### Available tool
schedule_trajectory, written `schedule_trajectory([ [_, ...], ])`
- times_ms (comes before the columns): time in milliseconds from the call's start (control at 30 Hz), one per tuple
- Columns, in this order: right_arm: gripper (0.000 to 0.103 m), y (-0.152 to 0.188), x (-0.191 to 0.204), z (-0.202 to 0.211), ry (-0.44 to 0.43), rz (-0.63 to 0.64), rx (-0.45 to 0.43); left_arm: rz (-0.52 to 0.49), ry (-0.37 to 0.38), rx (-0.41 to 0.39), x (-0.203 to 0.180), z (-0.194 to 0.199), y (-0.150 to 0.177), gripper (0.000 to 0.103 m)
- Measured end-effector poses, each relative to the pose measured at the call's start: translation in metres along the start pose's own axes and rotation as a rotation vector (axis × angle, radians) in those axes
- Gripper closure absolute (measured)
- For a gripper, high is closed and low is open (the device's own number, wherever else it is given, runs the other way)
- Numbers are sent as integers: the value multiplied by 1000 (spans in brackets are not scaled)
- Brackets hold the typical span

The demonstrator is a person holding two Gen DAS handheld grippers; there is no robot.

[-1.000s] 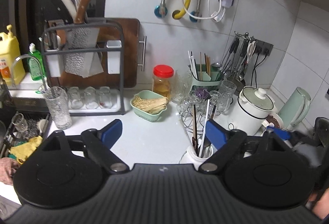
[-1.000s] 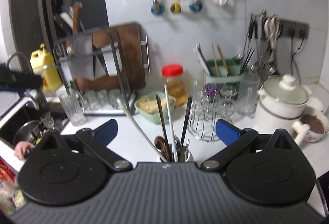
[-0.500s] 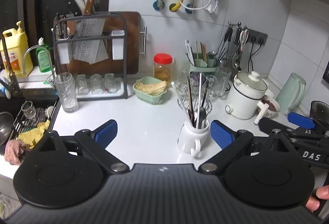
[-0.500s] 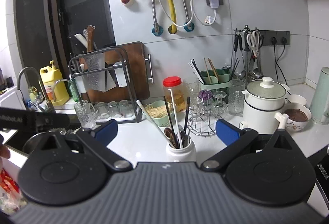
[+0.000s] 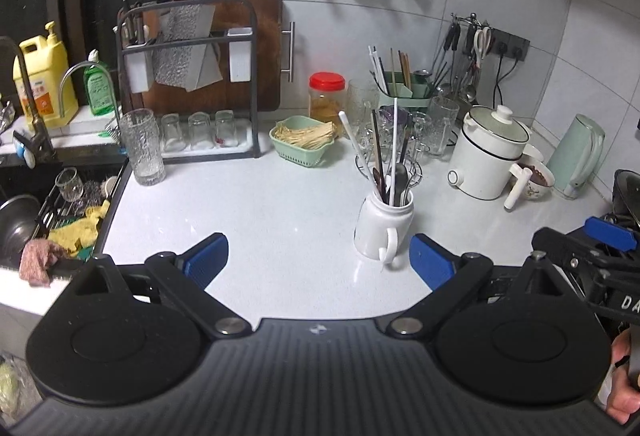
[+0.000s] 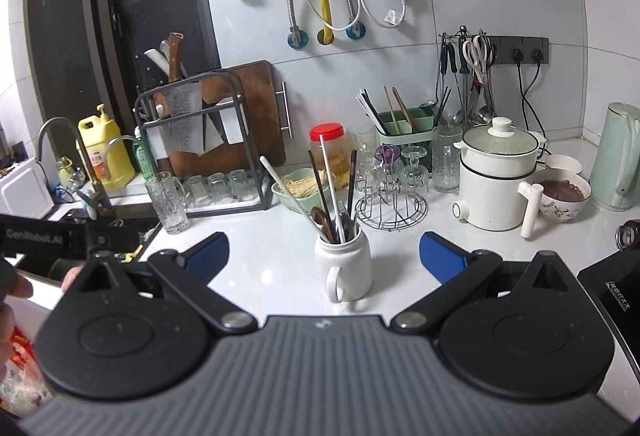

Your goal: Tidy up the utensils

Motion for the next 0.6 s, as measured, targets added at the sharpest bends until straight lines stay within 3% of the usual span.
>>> schedule_trajectory([
  [600,0,10,4,-4,-10,-7,39,16,-39,22,5,4,13,4],
])
Point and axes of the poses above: each gripper's, at about its wrist camera, not at the fingertips, and z roughly against the way its jaws point, x to its left, y to its underside, the point moved 1 cm from there along -z, roughly the way its jaws point, and after that the axes turned 2 degrees about -z, right-handed, at the moved point
